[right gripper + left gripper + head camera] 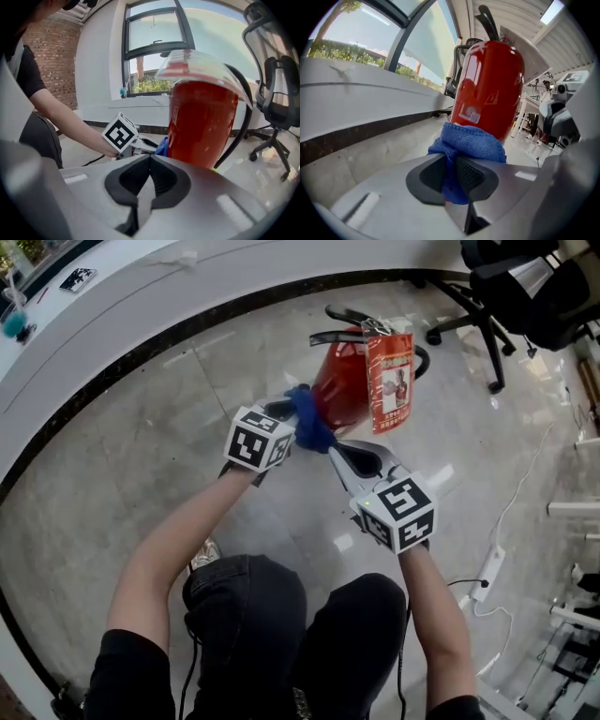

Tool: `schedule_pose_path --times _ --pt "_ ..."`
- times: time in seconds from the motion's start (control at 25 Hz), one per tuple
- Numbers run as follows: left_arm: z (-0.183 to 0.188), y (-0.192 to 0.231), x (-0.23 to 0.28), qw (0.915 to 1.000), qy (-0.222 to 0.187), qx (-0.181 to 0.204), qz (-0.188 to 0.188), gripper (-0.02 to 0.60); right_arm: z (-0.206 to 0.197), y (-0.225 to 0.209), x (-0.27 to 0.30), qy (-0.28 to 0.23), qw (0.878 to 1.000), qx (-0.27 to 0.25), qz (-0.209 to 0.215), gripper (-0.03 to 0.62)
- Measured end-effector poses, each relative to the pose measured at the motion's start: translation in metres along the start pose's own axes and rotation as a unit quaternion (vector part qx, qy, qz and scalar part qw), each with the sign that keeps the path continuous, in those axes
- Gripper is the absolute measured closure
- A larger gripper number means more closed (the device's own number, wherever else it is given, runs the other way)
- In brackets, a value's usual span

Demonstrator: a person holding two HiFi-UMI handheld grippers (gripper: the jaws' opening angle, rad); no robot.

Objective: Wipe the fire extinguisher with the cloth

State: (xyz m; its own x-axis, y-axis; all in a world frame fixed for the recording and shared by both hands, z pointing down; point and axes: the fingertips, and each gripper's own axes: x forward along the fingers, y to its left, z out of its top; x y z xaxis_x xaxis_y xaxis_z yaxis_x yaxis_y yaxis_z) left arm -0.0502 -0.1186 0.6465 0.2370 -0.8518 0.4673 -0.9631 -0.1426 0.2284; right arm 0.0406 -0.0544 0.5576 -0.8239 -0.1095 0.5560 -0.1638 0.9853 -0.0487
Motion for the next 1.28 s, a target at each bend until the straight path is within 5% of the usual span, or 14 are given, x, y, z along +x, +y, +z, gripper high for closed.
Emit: schedule_pose_path --times 0.48,0.76,1.0,1.28 --pt "-0.113 0.040 0.074 0.9944 0.102 -0.026 -0.014 0.532 -0.072 -0.013 -0.004 0.066 0.997 0.028 -0.006 0.592" --pt "-0.139 0.040 0.082 0.9875 0.151 -0.018 -0.043 0.532 -0.022 -0.004 -0.019 0.016 1.000 0.022 -0.010 0.592" --pt "-0.025 0.021 0.039 0.9946 0.040 -0.028 -0.092 0.532 0.053 0.015 -0.022 -0.043 0.998 0.041 -0.007 0.591" --pt "0.118 -0.008 -0.025 0.9914 0.028 0.025 -0.125 0.532 0.122 0.035 -0.038 -0.035 0.991 0.126 -0.003 0.577"
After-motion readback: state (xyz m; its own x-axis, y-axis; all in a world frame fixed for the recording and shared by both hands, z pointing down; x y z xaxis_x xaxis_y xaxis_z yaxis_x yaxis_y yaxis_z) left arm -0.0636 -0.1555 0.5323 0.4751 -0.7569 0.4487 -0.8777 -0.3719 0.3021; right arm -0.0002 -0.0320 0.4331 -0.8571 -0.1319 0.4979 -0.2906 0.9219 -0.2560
